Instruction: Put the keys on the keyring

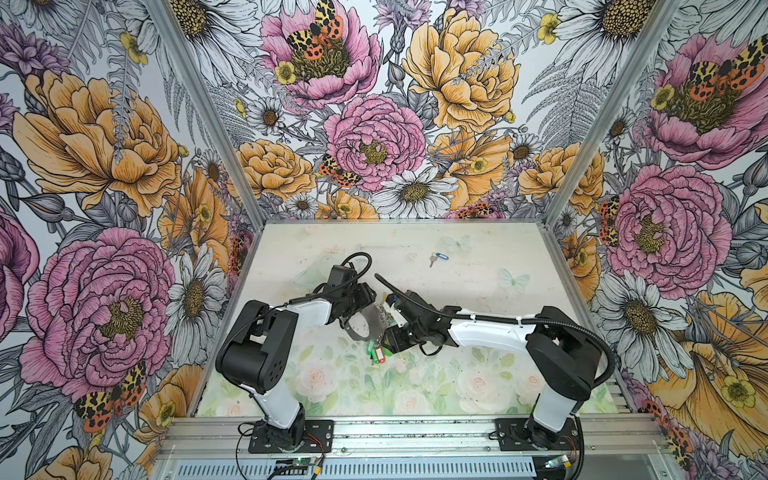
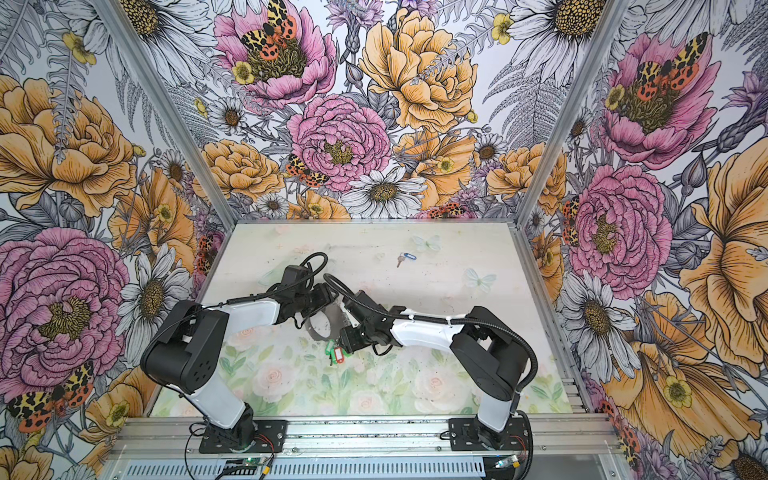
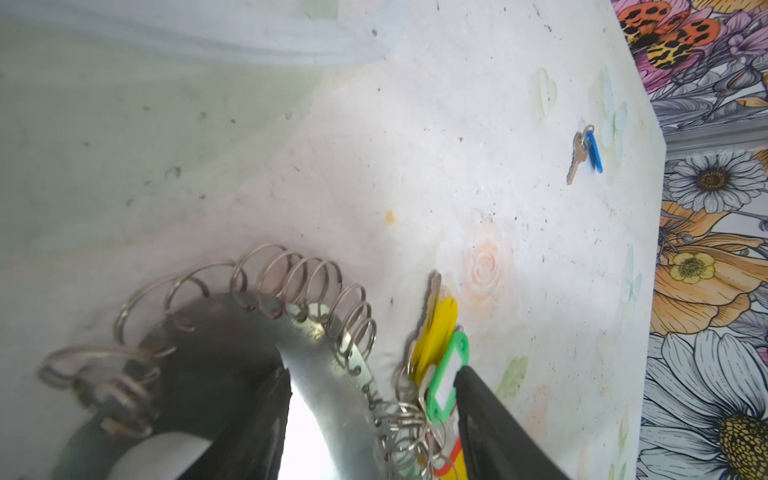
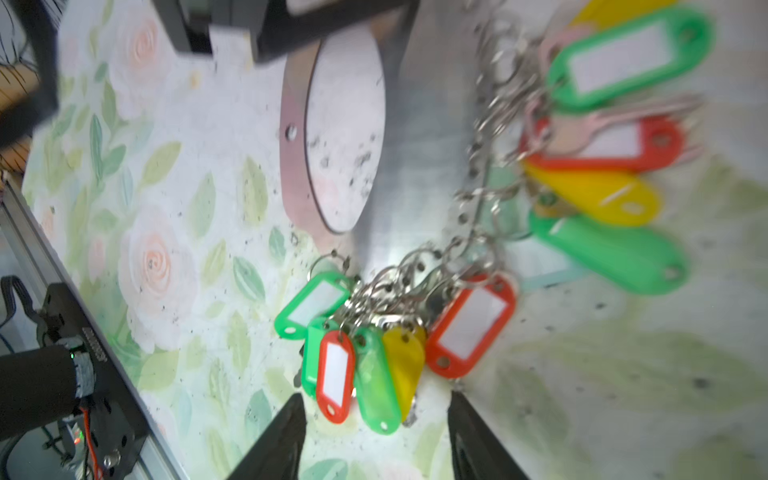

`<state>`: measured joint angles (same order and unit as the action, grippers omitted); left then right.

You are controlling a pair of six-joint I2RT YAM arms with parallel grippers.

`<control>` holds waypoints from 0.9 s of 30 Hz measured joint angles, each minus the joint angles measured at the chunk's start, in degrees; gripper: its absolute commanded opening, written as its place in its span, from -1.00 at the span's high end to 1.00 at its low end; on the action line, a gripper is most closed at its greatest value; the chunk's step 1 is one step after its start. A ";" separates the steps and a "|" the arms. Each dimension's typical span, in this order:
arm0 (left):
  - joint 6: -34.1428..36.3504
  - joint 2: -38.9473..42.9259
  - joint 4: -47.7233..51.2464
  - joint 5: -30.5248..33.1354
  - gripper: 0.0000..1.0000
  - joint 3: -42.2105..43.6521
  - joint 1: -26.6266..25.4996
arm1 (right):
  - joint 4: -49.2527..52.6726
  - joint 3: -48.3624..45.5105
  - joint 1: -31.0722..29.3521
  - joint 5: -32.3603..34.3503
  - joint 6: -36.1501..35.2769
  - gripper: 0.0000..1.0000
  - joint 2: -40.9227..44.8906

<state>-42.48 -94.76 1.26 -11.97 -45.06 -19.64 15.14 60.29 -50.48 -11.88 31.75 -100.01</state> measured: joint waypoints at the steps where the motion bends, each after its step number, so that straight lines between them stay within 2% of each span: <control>1: 0.07 1.44 0.33 0.28 -0.29 0.92 -0.07 | 0.07 0.59 1.77 0.52 -0.63 -0.13 0.26; 7: 0.22 11.69 1.14 2.73 -0.29 7.13 -0.35 | 0.31 9.60 9.81 1.09 -3.45 -0.12 -6.64; 15: -0.81 22.32 1.46 6.21 -0.29 14.58 -1.62 | 0.50 23.56 11.93 -1.81 -4.79 -0.08 -20.37; 23: -1.31 23.78 0.28 7.06 -0.29 17.05 -2.01 | 0.48 33.24 11.80 -5.62 -4.85 -0.05 -28.26; 27: -1.31 22.53 -0.50 7.06 -0.29 17.00 -2.01 | 0.74 34.67 11.54 -6.95 -4.85 -0.01 -29.92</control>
<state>-43.79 -72.23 0.75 -4.91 -28.05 -21.65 15.88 94.96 -38.94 -18.83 26.89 -129.93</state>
